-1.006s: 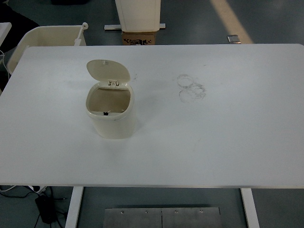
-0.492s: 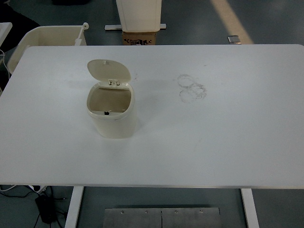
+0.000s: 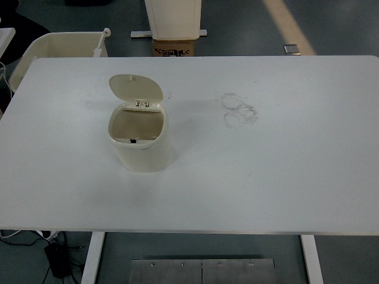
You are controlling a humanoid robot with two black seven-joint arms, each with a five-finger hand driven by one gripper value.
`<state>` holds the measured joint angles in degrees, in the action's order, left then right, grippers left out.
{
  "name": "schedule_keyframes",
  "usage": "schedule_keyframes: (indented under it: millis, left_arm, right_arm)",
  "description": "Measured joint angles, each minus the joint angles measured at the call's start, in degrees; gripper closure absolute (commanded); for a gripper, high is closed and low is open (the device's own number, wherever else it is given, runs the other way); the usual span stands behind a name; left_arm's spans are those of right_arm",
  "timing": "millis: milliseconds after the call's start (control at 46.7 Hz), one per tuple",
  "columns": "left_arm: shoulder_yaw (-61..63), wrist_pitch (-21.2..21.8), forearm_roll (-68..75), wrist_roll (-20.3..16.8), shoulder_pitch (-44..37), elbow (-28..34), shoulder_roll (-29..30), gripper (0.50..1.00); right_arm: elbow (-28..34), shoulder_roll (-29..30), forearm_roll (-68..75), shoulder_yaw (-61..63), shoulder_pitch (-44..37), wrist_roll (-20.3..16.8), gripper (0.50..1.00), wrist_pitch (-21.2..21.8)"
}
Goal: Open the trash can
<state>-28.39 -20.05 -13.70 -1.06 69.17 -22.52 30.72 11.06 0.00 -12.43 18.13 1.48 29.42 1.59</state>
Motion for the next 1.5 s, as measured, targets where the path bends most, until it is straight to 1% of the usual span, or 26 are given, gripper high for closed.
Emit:
schedule_keyframes:
  millis: [257,364,557,728,813,1006,1199,1263,1349,1434,1498]
  left_arm:
    - [-5.00,0.01,-5.20,-0.09,-7.37,1.18,-0.82,0.500]
    - [-7.36,0.02,-5.60,-0.08,-9.93,1.42,-0.94,0.500]
    - [-7.86,-0.18,-5.47,-0.20,-15.62,1.42,-2.37,0.500]
    - [-7.92,-0.79,-5.34,-3.99,-17.91,1.34,-2.41,0.500]
    - [-7.92,-0.91,-5.24,-5.14,-18.18,1.34,-2.36,0.500]
    - [-7.89,-1.49,-5.19,-5.88,-18.88,1.33,-2.18,0.500]
    - [-7.91,-6.39,-5.31,-5.96,-20.22,1.33,-1.74,0.500]
    - [-7.91,-6.90,-5.27,-6.11,-20.62,1.33,-1.73,0.500]
    - [-7.92,-6.95,-5.17,-7.51,-22.12,1.33,-1.97,0.500]
    - [-7.92,-7.17,-5.10,-9.87,-23.57,1.33,-2.12,0.500]
    - [-7.92,-7.24,-5.05,-10.59,-23.85,1.34,-2.08,0.500]
  right_arm:
    - [-0.02,0.00,-0.01,-0.02,0.01,0.01,0.509,0.01]
    - [-0.05,0.00,-0.02,-0.02,0.01,0.01,0.509,0.00]
    - [0.00,0.00,-0.05,-0.02,0.01,0.01,0.509,-0.01]
    - [-0.04,0.00,-0.05,-0.01,0.07,0.01,0.509,-0.02]
    - [-0.06,0.00,-0.04,0.02,0.13,0.01,0.509,-0.02]
    - [0.00,0.00,0.04,0.06,0.51,0.01,0.509,-0.02]
    - [0.02,0.00,0.04,0.07,0.63,0.03,0.509,-0.02]
    - [0.02,0.00,0.04,0.07,0.64,0.03,0.509,-0.01]
    - [0.02,0.00,0.03,0.07,0.62,0.03,0.509,-0.01]
    - [0.02,0.00,0.04,0.07,0.63,0.03,0.509,-0.01]
    - [0.02,0.00,0.04,0.07,0.63,0.03,0.509,0.01]
